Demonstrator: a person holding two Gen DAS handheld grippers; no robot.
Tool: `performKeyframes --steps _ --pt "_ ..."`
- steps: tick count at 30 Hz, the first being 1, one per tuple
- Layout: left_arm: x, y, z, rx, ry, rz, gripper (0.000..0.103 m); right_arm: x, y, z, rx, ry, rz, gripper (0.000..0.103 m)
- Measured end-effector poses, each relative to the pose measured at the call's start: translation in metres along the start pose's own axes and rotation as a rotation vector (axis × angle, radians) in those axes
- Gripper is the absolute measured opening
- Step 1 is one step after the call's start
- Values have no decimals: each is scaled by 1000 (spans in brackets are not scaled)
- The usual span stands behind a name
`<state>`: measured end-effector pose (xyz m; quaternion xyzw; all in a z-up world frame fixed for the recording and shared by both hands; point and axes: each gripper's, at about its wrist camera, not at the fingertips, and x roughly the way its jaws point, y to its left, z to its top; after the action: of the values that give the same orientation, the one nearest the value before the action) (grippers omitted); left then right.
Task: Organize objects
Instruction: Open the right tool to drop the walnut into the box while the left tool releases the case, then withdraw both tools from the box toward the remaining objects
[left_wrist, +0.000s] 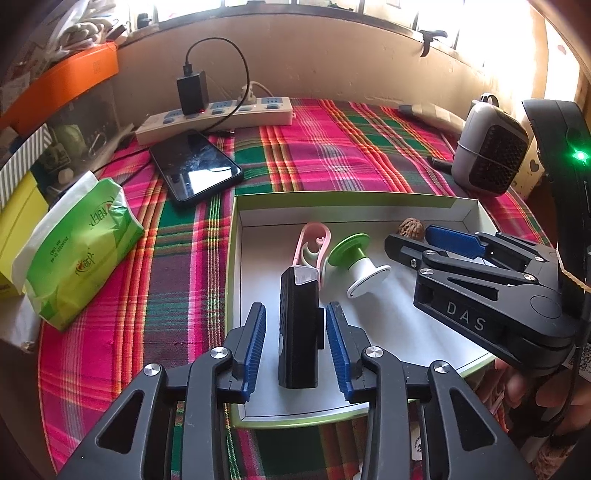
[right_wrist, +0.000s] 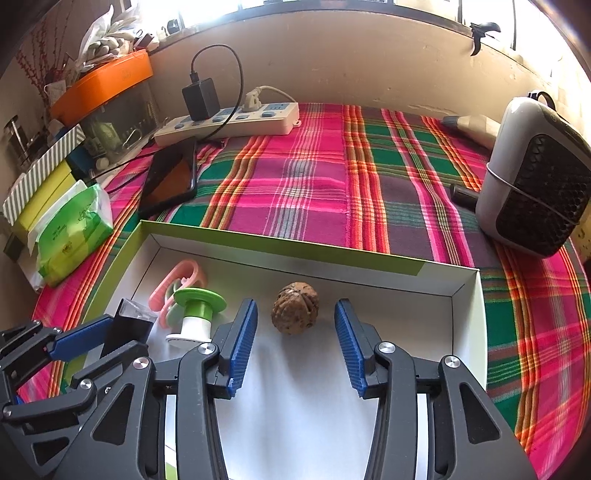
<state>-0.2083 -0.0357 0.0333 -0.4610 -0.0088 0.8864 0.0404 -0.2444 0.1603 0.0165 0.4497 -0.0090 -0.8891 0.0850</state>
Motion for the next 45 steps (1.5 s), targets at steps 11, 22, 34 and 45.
performKeyframes --steps 11,22,34,45 --pt "-23 -4 -7 -2 -46 8 33 -24 -1 -6 31 -40 15 49" --pt "-50 -9 -26 -1 -88 7 33 -57 6 -30 34 -89 17 49" --pt "-74 -17 -52 24 -134 13 33 -92 15 -62 24 -147 22 49" --pt "-85 -25 -75 52 -170 25 33 -107 15 -94 47 -164 26 49"
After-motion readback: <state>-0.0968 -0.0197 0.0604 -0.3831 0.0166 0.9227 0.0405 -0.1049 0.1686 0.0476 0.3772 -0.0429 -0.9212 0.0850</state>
